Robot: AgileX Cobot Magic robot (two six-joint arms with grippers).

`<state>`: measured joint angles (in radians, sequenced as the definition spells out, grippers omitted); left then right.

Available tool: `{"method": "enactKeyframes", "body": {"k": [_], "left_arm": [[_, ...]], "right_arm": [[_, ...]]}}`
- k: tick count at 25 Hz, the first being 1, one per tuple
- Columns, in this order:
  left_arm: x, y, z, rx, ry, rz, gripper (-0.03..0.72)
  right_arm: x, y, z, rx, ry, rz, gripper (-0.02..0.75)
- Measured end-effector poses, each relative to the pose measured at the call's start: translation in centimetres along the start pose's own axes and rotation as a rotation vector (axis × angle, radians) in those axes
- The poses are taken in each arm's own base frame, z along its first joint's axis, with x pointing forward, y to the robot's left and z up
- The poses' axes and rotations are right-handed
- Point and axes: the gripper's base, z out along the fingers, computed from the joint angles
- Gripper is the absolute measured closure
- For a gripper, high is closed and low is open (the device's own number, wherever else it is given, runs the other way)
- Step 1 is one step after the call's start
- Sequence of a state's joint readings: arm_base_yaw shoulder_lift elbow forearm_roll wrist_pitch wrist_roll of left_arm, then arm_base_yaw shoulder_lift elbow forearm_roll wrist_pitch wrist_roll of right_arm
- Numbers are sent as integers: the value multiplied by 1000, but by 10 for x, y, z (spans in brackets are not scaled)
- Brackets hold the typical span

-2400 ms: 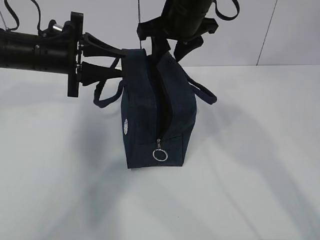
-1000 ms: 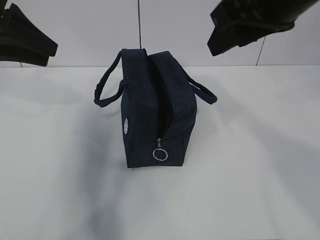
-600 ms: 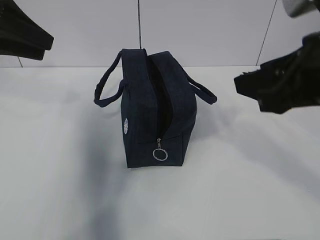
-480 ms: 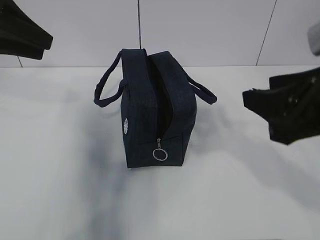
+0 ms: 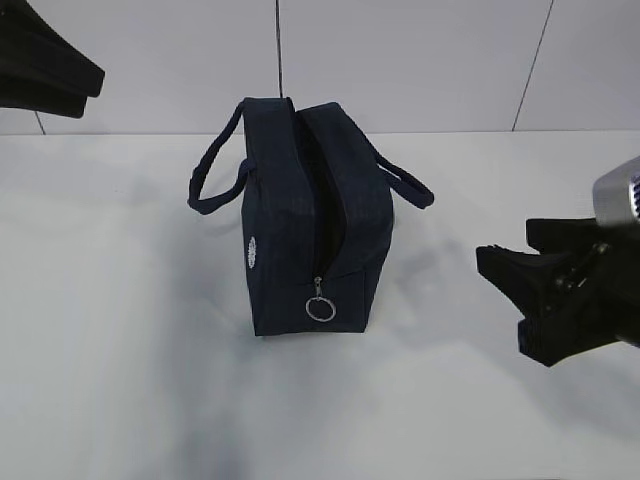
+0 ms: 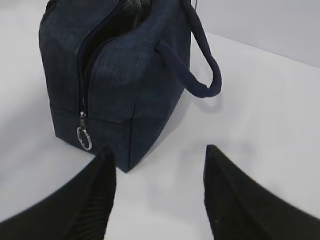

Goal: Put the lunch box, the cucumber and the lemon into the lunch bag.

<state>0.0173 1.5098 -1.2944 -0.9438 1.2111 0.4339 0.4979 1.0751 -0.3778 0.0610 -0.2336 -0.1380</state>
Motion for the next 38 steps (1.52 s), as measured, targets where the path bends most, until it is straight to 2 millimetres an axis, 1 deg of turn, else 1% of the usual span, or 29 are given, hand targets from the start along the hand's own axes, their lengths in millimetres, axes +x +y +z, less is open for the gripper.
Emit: {"method": "enactKeyframes", "body": {"k": [4, 6, 10, 13, 18, 22, 25, 28, 38], "left_arm": [[0, 0, 0, 0, -1, -3, 459], [0, 0, 0, 0, -1, -5, 459], [0, 0, 0, 0, -1, -5, 459], [0, 0, 0, 0, -1, -5, 459], [0, 0, 0, 0, -1, -7, 459], [0, 0, 0, 0, -1, -13, 459], [0, 0, 0, 0, -1, -13, 459], [0, 0, 0, 0, -1, -13, 459], [0, 0, 0, 0, -1, -31, 459]], "right_arm": [[10, 3, 11, -7, -146, 4, 316], [16, 6, 17, -35, -182, 22, 316], [31, 12, 34, -91, -159, 38, 316], [39, 15, 47, -113, -187, 77, 316], [66, 23, 68, -185, -150, 90, 317], [89, 31, 80, -256, -70, 72, 317], [100, 34, 84, -278, -28, 70, 317], [104, 35, 88, -287, -12, 68, 316], [101, 39, 119, -330, -40, 58, 316]]}}
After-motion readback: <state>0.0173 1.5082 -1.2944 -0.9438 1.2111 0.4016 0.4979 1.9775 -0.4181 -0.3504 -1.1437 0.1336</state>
